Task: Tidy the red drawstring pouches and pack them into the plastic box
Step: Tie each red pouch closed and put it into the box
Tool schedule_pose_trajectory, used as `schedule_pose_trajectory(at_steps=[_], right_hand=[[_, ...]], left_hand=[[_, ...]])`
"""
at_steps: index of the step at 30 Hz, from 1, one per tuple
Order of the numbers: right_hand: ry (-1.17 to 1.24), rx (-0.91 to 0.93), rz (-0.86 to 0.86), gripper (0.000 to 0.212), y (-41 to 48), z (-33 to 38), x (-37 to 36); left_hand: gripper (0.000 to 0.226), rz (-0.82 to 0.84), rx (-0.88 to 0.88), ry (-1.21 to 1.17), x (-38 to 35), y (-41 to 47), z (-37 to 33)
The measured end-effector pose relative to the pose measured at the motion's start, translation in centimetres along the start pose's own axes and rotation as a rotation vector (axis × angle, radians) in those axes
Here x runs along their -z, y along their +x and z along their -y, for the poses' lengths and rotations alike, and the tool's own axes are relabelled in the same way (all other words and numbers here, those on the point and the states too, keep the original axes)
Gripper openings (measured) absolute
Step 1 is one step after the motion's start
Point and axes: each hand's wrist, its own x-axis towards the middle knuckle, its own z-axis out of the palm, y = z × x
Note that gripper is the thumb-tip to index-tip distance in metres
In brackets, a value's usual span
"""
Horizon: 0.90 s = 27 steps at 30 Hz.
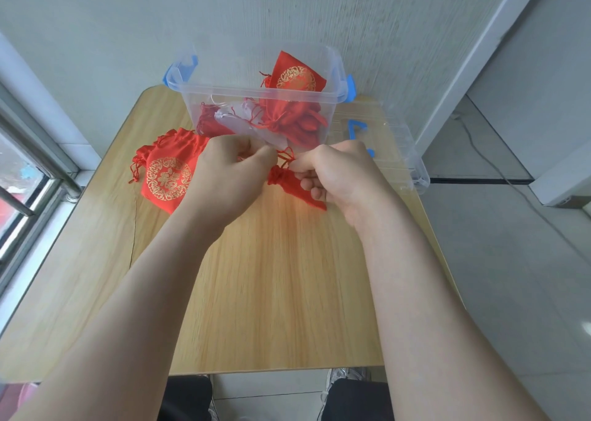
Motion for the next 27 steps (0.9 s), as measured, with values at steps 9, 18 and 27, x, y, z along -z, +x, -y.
schedule_pose_trajectory(at_steps=[9, 18, 27], right_hand=[[-0.023, -0.007, 0.043, 0.009, -0.1, -0.1, 0.1], [-0.054, 0.025, 0.156, 0.01, -0.2, -0.2, 0.0], [-0.319, 0.09, 0.101, 0.015, -0.2, -1.0, 0.2]], left_hand=[[0.061, 0.048, 0.2, -0.005, 0.2, -0.2, -0.3], [0.049, 0.042, -0.041, 0.222, -0.9, 0.2, 1.2], [0.031, -0.307, -0.004, 0.293, 0.1, 0.9, 1.5]])
